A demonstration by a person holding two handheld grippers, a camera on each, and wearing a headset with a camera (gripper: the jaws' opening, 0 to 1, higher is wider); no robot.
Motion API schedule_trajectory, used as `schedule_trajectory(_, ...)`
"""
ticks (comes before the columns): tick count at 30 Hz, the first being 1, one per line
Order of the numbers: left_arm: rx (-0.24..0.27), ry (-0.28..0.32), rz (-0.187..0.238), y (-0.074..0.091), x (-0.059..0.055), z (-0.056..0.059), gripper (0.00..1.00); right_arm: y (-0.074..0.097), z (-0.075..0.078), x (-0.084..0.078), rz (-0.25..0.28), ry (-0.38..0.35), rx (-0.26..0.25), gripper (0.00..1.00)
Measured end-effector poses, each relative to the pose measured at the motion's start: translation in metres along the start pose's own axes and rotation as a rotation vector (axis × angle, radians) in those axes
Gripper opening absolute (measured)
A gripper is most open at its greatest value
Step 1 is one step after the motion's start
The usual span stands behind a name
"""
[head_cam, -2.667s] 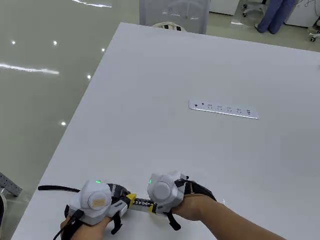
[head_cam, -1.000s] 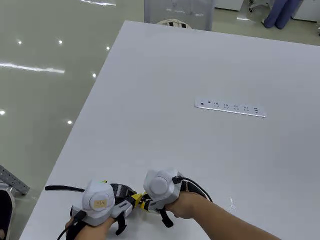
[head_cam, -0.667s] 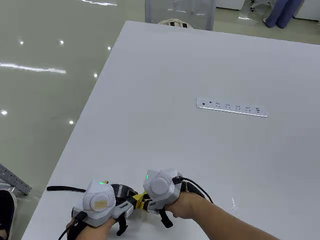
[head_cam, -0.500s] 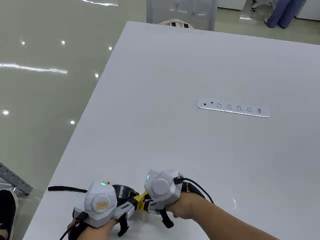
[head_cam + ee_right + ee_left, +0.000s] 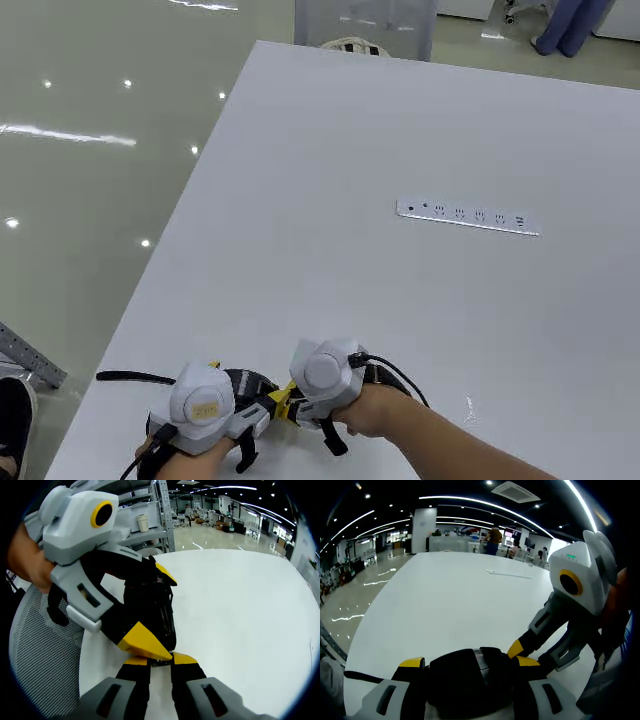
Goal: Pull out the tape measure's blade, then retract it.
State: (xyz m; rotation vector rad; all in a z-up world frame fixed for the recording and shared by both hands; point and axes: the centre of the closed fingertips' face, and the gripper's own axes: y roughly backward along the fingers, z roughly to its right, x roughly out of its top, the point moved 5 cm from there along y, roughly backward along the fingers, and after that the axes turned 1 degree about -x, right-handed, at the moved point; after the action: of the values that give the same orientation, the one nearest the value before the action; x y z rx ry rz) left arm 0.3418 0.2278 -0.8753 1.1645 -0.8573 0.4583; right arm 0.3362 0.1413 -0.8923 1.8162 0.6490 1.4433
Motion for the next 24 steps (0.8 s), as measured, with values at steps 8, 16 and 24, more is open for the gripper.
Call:
schedule_trajectory(8,-0.006,-0.002,-0.002,-0.0006,-0.0011,0.0015,0.67,-0.0033,-0.0002,-0.0010,-0.007,0.038,-0.005,0.16)
schedule_trajectory(16,-0.013,0.034,-0.004,-0.0034,-0.0044,0.0006,0.68,-0.0020,0.0007,-0.0015,-0.007,0.027,-0.023,0.16)
schedule_trajectory(24,-0.051,0.026,-0.001,-0.0020,-0.0042,-0.0005,0.69,0.0039,0.0047,-0.0027,0.014,-0.008,-0.032,0.25)
